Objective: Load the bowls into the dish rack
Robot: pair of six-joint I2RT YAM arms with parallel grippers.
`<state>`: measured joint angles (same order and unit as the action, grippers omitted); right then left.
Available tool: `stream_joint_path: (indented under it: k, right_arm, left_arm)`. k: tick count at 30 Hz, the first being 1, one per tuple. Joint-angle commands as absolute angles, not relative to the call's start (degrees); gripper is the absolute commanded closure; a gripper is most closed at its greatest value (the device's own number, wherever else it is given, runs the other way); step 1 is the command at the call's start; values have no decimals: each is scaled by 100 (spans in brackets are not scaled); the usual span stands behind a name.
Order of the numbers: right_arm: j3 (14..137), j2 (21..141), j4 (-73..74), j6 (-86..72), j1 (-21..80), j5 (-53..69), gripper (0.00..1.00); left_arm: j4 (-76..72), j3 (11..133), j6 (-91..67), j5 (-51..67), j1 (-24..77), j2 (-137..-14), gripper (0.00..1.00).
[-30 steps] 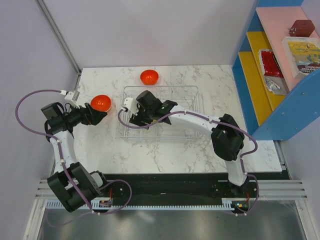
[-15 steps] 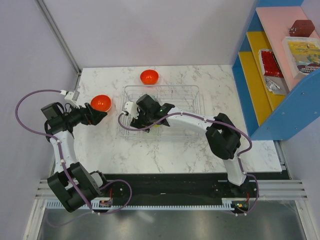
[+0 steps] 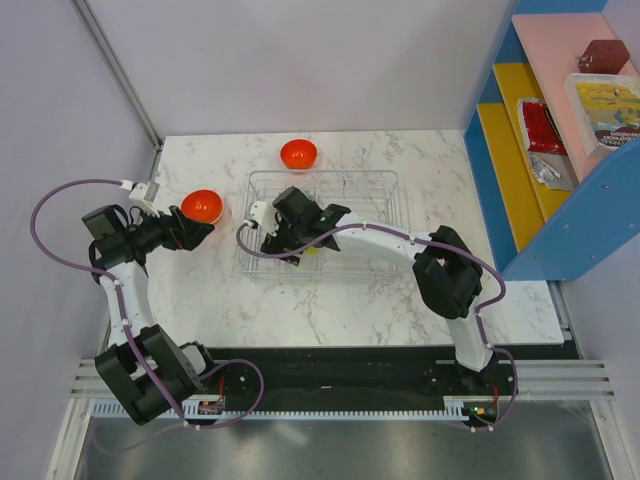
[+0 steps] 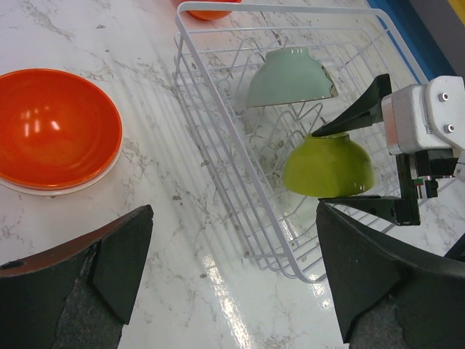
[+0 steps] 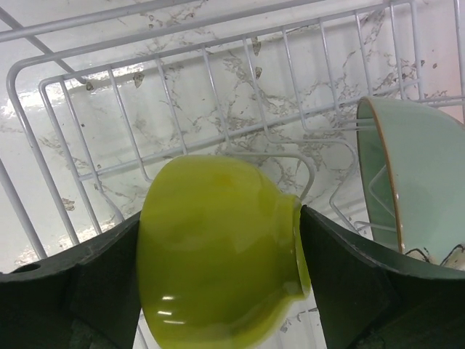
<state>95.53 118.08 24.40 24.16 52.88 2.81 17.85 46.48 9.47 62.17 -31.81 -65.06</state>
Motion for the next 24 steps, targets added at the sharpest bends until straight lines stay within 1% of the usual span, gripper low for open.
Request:
stream_joint_path:
  k: [1,3,6,9,16,24]
  right_arm:
    - [9737,11540,3270,2241,5089,-316,13]
    - [9817,11426,3261,2381,5080,-473,8]
    - [9861,11347,3269,2557,5089,-641,7]
    - [9844,11268,3261,2733,5098,-686,2]
    - [9668,11153,3103,3146,5220,-1098,2]
    - [9360,11118,2629,3507,5414,-1915,2]
  left_arm:
    - [1652,4614,1072,6451,-3234,-6381,0]
    - [1652,4623,1072,6451,-3226,-6381,0]
    - [1652,4614,1072,6451,-3234,-6381,0]
    - [1652,4614,1072,6460,-3234,-6363,0]
    - [1644,4614,1072,6451,-3234,-6363,0]
    - [1644,4614,1081,6451,-3243,-6355,0]
